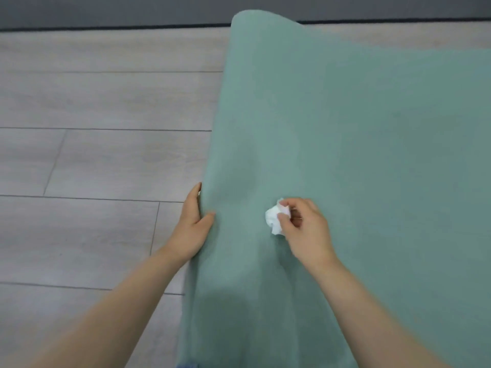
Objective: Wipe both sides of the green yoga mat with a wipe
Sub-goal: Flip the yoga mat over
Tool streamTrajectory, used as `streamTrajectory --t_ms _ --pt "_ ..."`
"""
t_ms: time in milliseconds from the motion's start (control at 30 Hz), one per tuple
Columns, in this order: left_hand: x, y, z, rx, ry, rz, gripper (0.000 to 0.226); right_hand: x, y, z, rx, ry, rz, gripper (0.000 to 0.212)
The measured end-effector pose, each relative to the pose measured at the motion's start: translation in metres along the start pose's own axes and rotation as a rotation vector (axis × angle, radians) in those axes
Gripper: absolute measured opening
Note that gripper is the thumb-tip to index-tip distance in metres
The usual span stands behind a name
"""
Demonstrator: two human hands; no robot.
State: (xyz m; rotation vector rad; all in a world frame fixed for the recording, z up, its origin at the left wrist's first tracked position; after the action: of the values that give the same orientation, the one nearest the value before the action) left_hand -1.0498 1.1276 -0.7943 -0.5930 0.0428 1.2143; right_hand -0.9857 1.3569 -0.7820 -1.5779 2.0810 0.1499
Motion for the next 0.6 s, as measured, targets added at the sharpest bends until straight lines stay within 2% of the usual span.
streamTrajectory --t_ms 67,133,233,300,400,500,600 --pt "-0.004 -0.001 -0.012 0.001 -0.031 -0.008 0.070 0.018 -0.008 0.011 -0.024 -0.084 -0.151 0.032" --pt "-0.009 -0.002 -0.020 -0.016 -0.088 0.014 0.075 0.015 -0.014 0.025 -0.031 -0.229 -0.121 0.042" --pt "-0.010 -0.008 -0.025 0.024 -0.098 0.028 0.071 0.004 -0.014 0.031 -0.021 -0.396 -0.036 0.028" --pt "-0.012 -0.013 -0.032 0.057 -0.028 0.081 0.067 0.011 -0.003 0.026 -0.027 -0.478 -0.092 0.019" --pt "-0.016 -0.012 -0.045 0.050 0.084 0.096 0.063 0.023 0.025 0.007 -0.003 -0.587 -0.186 0.022" --pt "-0.019 -0.006 -0.044 0.031 0.117 0.060 0.049 0.045 0.054 -0.013 0.040 -0.571 -0.214 0.027" --pt "-0.023 -0.002 -0.040 -0.001 0.066 0.004 0.034 0.100 0.059 -0.048 -0.045 -0.447 -0.211 0.031"
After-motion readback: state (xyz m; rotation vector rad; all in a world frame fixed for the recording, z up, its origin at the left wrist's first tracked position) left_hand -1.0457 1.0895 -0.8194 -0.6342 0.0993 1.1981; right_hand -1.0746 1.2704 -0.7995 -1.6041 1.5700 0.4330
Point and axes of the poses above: each hand's wrist, its own y-axis towards the middle knuckle, its own x-axis out of the palm, z = x × y, the point moved 2 cm from there along y, towards the middle knuckle, and after that the axes turned 1 degree about y, right-handed, at the moved point
